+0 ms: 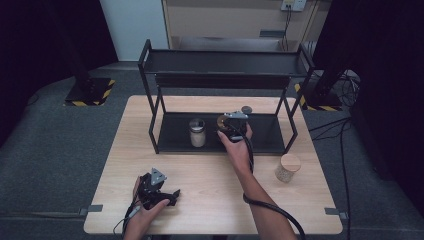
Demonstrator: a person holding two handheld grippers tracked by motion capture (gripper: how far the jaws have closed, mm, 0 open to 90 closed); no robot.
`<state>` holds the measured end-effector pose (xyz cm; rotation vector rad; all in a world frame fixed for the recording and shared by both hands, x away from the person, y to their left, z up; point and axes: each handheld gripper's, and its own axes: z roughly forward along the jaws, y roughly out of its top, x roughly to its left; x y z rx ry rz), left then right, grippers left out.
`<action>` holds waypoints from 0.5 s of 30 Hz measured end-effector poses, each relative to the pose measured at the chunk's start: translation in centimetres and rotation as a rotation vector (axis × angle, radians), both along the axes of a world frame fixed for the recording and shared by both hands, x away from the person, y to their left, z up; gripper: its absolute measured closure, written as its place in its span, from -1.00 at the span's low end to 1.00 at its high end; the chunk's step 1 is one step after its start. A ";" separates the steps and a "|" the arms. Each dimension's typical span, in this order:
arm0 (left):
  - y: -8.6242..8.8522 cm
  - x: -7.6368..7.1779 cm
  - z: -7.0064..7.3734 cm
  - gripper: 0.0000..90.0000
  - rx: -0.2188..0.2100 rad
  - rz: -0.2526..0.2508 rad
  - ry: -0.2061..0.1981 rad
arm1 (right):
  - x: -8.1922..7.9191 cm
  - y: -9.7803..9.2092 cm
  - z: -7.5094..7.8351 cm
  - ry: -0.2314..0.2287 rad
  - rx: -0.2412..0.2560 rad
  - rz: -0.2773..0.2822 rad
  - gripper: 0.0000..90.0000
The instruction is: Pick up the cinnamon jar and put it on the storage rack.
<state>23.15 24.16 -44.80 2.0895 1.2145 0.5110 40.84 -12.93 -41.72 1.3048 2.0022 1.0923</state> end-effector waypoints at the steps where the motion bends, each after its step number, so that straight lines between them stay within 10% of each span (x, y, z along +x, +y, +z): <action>1: 0.0 0.0 0.0 -1.00 0.000 0.000 0.000 | 0.0 0.0 -0.1 0.000 -0.003 0.000 -0.44; 15: -0.1 0.0 0.0 -1.00 0.000 0.004 -0.001 | 0.0 0.0 -1.2 0.009 -0.003 -0.007 -0.44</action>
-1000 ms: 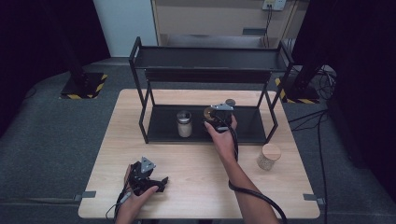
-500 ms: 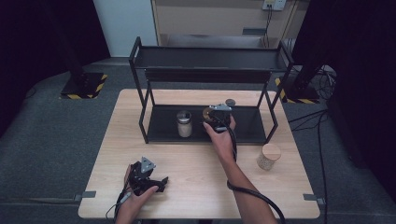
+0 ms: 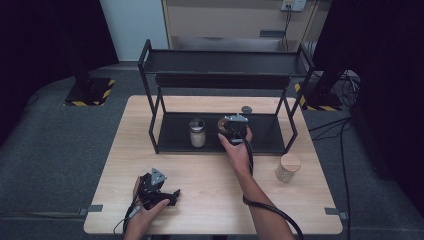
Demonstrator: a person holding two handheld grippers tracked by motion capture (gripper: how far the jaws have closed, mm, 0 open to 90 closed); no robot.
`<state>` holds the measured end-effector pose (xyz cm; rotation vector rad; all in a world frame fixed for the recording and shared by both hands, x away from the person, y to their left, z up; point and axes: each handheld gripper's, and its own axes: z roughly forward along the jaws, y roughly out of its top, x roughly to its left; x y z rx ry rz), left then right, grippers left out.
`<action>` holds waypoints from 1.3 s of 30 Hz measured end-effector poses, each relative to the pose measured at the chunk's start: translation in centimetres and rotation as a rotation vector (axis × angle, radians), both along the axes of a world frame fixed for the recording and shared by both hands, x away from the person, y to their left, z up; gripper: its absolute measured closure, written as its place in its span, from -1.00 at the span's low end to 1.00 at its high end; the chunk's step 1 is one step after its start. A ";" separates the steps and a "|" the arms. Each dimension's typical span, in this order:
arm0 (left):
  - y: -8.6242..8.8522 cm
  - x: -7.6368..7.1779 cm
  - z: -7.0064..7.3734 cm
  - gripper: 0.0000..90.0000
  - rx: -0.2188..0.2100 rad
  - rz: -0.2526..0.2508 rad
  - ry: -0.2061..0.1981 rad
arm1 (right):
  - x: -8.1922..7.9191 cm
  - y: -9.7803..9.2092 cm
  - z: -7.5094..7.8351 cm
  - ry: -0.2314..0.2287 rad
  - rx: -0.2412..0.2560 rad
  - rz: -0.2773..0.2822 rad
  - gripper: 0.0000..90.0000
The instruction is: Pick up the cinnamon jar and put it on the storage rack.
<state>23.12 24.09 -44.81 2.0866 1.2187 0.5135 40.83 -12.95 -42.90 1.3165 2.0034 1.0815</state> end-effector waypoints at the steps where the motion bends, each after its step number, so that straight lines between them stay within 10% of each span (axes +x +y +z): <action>1: 0.0 0.0 0.0 -1.00 0.000 0.000 0.000 | 0.0 0.0 0.0 -0.001 0.000 0.001 -0.44; 39: -0.1 0.0 0.0 -1.00 -0.003 0.005 0.001 | -2.6 -2.4 2.1 -0.003 0.004 0.072 -0.94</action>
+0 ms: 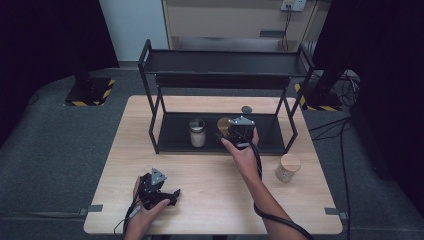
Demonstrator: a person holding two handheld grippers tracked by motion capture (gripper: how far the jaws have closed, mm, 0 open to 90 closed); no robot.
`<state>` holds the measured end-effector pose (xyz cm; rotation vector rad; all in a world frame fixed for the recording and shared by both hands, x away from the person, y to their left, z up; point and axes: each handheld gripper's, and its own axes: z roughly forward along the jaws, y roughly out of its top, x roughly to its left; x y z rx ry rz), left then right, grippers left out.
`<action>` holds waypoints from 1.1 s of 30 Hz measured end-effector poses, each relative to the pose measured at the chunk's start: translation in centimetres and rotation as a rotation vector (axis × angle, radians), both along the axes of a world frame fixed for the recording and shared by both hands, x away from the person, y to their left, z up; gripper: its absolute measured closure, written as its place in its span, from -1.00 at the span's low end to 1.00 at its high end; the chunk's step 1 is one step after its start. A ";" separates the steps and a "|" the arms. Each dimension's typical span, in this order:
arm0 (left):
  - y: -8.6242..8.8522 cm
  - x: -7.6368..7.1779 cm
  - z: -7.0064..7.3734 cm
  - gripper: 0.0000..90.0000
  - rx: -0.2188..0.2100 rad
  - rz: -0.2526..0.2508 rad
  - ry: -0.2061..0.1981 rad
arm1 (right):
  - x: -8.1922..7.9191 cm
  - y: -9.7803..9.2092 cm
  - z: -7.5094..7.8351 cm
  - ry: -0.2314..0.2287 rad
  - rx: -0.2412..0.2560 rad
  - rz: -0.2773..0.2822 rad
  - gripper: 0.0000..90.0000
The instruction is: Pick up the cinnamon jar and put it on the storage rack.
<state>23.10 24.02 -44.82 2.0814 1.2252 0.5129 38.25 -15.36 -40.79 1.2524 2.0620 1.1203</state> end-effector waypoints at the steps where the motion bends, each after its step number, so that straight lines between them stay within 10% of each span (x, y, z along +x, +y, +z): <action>1: 0.0 0.0 0.0 -1.00 0.000 0.000 0.000 | -0.1 -0.1 0.2 -0.001 -0.004 0.003 -0.94; 33: 0.0 0.0 0.0 -1.00 -0.001 0.001 0.002 | -2.6 -2.6 5.5 0.015 -0.064 0.098 -0.92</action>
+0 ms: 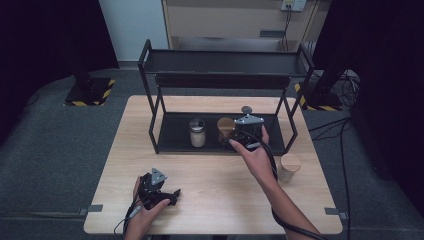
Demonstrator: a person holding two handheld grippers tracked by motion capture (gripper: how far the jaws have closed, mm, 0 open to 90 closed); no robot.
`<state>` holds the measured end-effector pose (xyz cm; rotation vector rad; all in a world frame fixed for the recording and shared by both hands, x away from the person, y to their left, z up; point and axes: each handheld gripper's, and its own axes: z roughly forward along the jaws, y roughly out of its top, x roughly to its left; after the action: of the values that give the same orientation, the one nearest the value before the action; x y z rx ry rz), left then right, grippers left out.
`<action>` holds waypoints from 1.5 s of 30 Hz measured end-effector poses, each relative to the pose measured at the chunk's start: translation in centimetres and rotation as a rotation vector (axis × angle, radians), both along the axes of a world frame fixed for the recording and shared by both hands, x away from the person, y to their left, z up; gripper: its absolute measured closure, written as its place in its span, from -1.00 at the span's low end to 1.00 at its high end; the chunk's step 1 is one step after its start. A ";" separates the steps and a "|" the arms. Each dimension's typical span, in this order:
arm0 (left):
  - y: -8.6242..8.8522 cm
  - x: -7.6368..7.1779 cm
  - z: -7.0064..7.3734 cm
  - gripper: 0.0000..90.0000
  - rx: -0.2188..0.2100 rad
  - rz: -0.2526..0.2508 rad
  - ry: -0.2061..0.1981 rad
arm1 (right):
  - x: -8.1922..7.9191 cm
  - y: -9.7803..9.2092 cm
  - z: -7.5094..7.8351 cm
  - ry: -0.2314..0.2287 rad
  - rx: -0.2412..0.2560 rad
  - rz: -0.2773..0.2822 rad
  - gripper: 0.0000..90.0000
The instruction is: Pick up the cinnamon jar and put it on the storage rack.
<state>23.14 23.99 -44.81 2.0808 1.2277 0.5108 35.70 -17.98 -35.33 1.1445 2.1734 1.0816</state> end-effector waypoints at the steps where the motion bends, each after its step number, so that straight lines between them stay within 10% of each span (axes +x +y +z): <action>1: 0.0 0.0 0.0 -1.00 0.000 0.000 0.000 | -0.2 -0.1 0.1 -0.003 0.000 0.004 -0.92; 45: 0.0 0.0 0.0 -1.00 0.000 0.002 0.001 | -4.1 -7.0 1.7 0.018 0.044 -0.020 -0.94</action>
<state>23.13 23.94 -44.80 2.0801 1.2306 0.5113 31.55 -25.02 -33.68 1.1965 2.1575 1.1195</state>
